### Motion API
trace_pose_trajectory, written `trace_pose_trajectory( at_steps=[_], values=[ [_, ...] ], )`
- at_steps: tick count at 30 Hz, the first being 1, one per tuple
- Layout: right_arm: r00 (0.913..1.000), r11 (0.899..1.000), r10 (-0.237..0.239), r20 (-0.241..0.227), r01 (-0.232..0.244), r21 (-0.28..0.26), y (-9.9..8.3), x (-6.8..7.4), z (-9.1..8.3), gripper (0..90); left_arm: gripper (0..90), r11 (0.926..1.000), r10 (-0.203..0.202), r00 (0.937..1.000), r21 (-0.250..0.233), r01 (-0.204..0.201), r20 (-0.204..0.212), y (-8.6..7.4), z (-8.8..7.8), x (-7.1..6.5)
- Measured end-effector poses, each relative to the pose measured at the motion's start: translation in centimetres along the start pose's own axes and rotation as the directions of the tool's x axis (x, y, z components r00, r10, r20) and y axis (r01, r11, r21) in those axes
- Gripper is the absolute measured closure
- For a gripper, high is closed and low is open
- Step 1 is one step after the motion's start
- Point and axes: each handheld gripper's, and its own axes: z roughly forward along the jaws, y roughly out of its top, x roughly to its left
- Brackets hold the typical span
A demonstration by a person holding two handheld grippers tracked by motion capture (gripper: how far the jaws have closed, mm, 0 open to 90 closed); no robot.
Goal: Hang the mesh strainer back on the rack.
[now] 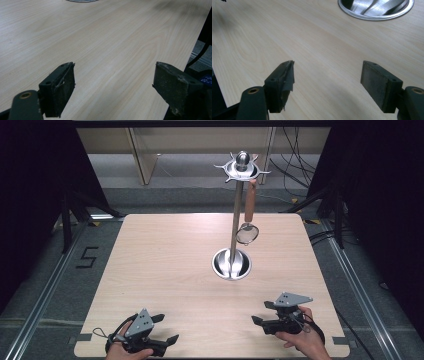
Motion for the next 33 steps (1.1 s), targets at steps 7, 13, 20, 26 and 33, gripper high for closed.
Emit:
trace_pose_trajectory(
  at_steps=[7,13,20,26,33],
  values=[
    [0.9995,1.000,-0.027,0.014,0.027,-0.010,-0.5,0.4,-0.3,25.9,16.8,1.0000,-0.002,1.0000,-0.006,0.002,0.001,0.0,0.1,-0.1],
    [0.9997,1.000,-0.013,0.022,0.013,-0.024,-0.9,0.4,-0.8,24.4,16.8,1.0000,-0.008,0.9999,-0.005,0.008,0.008,0.0,0.1,-0.1],
    [0.9984,1.000,-0.016,0.055,0.017,-0.021,-1.3,0.6,-1.4,24.1,16.8,0.9998,0.009,0.9999,-0.020,-0.009,0.012,0.0,0.1,-0.1],
    [0.9971,1.000,-0.009,0.076,0.012,-0.027,-1.8,0.8,-2.0,24.1,16.8,0.9998,0.009,0.9999,-0.019,-0.009,0.012,0.0,0.1,-0.1],
    [0.9960,1.000,-0.022,0.087,0.024,-0.018,-2.2,0.8,-2.2,24.1,16.8,0.9998,0.014,0.9998,-0.012,-0.014,0.014,0.1,0.1,-0.1]
  ],
)
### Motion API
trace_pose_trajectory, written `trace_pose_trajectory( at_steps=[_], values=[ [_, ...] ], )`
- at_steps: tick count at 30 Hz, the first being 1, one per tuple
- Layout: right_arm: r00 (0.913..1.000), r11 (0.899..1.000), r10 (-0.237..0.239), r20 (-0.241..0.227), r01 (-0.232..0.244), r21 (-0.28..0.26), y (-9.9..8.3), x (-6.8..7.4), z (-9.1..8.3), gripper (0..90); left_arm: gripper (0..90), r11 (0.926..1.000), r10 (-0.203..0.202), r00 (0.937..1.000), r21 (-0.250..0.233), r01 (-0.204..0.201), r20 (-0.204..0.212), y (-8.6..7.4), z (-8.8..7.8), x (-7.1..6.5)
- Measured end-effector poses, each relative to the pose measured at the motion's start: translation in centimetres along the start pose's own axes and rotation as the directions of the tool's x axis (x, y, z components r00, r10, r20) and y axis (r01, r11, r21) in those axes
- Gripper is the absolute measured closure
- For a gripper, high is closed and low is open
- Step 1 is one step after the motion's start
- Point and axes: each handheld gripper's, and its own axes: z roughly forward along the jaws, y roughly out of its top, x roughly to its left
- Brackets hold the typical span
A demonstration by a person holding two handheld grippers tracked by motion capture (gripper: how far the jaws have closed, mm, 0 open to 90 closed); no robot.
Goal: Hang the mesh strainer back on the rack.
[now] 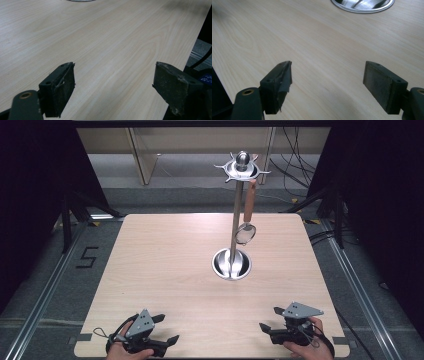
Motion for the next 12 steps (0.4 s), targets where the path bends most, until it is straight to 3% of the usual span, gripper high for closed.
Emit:
trace_pose_trajectory(
  at_steps=[1,12],
  values=[
    [1.0000,1.000,-0.002,-0.002,0.002,-0.005,-0.02,-0.05,0.01,24.1,16.8,0.9999,0.012,0.9999,0.007,-0.012,-0.004,0.02,-0.04,0.10],
    [0.9997,1.000,0.023,0.007,-0.023,-0.003,-0.04,-0.05,0.07,24.3,16.8,1.0000,0.001,1.0000,-0.009,-0.001,0.003,-0.01,0.08,-0.01]
  ],
)
